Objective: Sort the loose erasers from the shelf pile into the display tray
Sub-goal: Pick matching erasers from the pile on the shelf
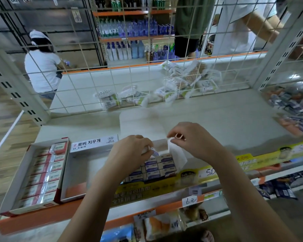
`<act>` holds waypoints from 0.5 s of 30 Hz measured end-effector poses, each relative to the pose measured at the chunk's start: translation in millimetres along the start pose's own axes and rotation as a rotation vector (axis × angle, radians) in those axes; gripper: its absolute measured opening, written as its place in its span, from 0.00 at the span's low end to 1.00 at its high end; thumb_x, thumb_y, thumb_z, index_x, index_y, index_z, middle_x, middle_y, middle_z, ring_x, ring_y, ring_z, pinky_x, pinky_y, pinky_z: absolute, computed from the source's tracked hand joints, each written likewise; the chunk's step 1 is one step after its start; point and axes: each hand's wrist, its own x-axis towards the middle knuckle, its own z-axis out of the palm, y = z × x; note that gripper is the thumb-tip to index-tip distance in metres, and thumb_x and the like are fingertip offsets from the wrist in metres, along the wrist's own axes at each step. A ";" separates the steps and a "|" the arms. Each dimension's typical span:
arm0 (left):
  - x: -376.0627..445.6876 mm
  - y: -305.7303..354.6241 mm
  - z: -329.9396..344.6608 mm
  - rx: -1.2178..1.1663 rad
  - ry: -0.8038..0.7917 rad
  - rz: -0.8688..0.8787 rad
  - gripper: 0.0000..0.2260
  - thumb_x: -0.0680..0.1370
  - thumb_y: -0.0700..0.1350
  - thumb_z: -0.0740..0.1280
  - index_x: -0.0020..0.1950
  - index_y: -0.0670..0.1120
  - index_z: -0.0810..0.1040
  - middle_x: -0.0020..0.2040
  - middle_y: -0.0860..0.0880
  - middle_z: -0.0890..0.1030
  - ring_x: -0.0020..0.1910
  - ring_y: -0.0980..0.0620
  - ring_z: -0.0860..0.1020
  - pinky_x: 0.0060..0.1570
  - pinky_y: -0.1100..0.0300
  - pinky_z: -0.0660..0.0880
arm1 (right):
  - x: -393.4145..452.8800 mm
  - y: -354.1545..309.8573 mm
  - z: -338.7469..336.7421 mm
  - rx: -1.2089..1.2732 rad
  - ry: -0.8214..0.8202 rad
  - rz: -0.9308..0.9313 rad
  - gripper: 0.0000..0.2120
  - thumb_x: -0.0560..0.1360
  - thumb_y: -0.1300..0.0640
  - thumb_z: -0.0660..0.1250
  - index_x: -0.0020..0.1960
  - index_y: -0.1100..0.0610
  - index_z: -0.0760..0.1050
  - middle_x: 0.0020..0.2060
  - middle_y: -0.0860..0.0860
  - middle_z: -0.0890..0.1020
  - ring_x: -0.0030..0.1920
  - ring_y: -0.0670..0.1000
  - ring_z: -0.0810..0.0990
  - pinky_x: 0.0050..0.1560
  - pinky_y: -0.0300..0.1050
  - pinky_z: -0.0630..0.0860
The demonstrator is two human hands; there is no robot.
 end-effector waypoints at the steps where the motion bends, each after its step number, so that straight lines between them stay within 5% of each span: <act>1: 0.5 1.5 1.1 -0.003 0.011 0.000 0.11 0.79 0.53 0.60 0.59 0.56 0.76 0.54 0.57 0.78 0.52 0.56 0.74 0.43 0.63 0.71 | -0.9 2.5 0.9 0.005 0.032 0.036 0.10 0.76 0.56 0.66 0.56 0.56 0.79 0.49 0.49 0.80 0.43 0.44 0.75 0.47 0.36 0.71; 10: 7.4 17.0 13.7 -0.008 0.025 0.019 0.12 0.79 0.52 0.61 0.62 0.56 0.74 0.58 0.55 0.76 0.59 0.54 0.72 0.53 0.58 0.73 | -6.2 9.1 17.4 0.082 0.067 0.174 0.12 0.76 0.57 0.65 0.58 0.56 0.77 0.45 0.49 0.80 0.46 0.47 0.76 0.48 0.39 0.72; 15: 6.6 14.0 15.6 -0.002 0.023 -0.023 0.11 0.79 0.49 0.61 0.60 0.55 0.75 0.57 0.55 0.76 0.58 0.55 0.72 0.50 0.59 0.72 | -6.8 12.3 18.3 0.103 0.062 0.182 0.11 0.76 0.57 0.65 0.57 0.55 0.77 0.44 0.49 0.79 0.46 0.47 0.77 0.48 0.39 0.73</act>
